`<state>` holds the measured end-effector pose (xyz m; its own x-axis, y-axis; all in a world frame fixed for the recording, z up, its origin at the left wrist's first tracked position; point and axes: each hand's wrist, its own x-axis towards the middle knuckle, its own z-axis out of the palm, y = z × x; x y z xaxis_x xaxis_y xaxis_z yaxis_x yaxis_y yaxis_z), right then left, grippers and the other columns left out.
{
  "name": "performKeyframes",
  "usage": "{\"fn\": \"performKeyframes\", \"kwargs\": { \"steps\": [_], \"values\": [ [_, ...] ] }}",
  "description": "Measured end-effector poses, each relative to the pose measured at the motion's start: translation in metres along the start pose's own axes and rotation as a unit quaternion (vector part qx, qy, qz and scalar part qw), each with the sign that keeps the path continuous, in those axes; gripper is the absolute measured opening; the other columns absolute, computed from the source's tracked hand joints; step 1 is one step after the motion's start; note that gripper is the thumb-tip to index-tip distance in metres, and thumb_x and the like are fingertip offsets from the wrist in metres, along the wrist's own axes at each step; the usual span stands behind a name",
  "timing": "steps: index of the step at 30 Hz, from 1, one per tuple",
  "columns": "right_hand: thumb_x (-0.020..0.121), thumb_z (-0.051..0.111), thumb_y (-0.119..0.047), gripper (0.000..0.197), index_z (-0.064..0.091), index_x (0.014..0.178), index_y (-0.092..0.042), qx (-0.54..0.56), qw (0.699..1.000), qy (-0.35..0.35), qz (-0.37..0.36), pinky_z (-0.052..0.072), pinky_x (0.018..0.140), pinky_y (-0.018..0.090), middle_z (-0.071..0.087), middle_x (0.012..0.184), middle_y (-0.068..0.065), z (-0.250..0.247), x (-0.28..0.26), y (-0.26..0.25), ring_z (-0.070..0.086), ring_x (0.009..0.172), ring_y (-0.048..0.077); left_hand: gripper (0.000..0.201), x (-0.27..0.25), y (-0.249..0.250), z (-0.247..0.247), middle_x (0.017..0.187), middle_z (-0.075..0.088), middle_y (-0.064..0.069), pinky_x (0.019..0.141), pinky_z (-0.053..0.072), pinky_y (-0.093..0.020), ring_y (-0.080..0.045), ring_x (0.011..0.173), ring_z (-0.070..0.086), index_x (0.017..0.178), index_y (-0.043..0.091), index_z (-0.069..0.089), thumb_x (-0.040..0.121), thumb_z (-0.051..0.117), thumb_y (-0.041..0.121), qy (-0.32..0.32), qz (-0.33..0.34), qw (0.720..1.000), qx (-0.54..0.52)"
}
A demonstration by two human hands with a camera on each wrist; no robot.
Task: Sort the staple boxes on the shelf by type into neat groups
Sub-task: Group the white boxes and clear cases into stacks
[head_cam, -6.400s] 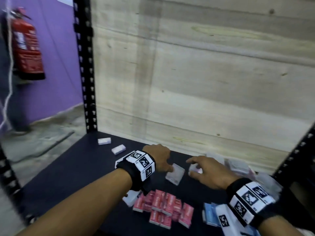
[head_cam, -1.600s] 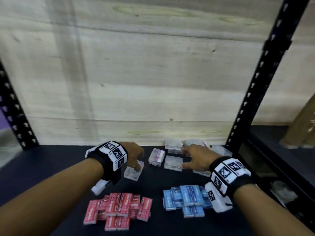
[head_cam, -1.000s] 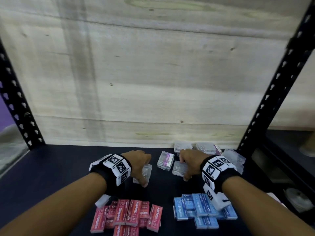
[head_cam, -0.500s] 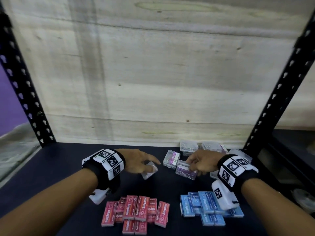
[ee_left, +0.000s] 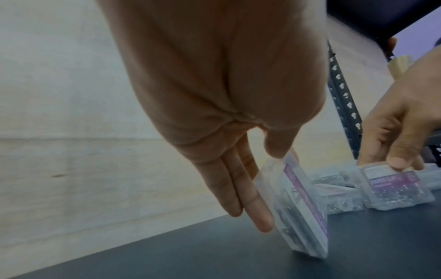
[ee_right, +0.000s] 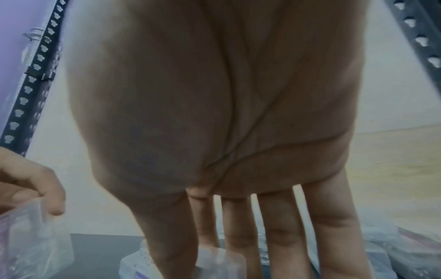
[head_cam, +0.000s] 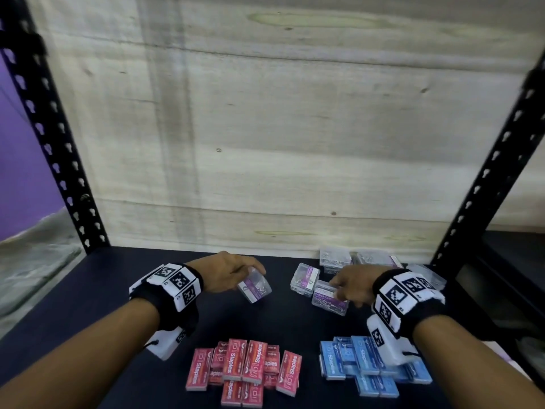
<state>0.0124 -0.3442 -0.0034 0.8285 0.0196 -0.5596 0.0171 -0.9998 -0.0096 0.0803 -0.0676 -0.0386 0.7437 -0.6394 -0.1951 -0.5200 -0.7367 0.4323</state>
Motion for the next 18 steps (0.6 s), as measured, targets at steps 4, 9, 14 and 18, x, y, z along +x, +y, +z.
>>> {"fn": "performKeyframes", "kwargs": {
  "steps": [4,9,14,18],
  "values": [
    [0.105,0.044,-0.031,0.043,0.047,0.145,-0.015,-0.039,0.999,-0.006,0.0,0.043,0.102,0.034,0.058,0.134,0.006,-0.001,0.0,-0.003,0.049,0.082,0.007,0.035,0.002,-0.009,0.005,0.113,0.065,0.01,0.082,0.044,-0.015,-0.009,0.097,0.06,0.126,0.043,0.057,0.103,0.037,0.026,0.033,-0.014,0.999,-0.025],
    [0.105,0.044,-0.027,0.04,0.05,0.142,-0.013,-0.062,0.998,-0.002,0.013,0.045,0.101,0.035,0.059,0.132,0.005,-0.001,0.003,-0.005,0.05,0.095,0.012,0.043,0.003,-0.011,0.007,0.112,0.065,0.009,0.081,0.047,-0.016,-0.004,0.09,0.06,0.134,0.043,0.047,0.094,0.055,0.029,0.017,-0.002,1.0,0.01],
    [0.104,0.045,-0.021,0.039,0.05,0.143,-0.013,-0.088,0.996,-0.018,0.015,0.046,0.101,0.034,0.058,0.134,0.005,-0.004,0.001,-0.011,0.058,0.111,0.018,0.056,-0.001,-0.016,0.003,0.095,0.058,0.012,0.07,0.044,-0.013,-0.003,0.076,0.055,0.141,0.027,0.033,0.092,0.062,0.024,0.053,-0.025,0.998,-0.008],
    [0.1,0.054,-0.018,0.041,0.053,0.141,-0.019,-0.079,0.996,-0.05,-0.002,0.051,0.084,0.024,0.066,0.113,-0.001,-0.013,0.009,-0.025,0.06,0.087,0.011,0.05,-0.016,-0.033,-0.015,0.1,0.061,-0.001,0.079,0.052,-0.03,-0.015,0.083,0.057,0.128,0.015,0.043,0.086,0.07,0.021,0.089,-0.07,0.993,-0.015]
  ]
}}
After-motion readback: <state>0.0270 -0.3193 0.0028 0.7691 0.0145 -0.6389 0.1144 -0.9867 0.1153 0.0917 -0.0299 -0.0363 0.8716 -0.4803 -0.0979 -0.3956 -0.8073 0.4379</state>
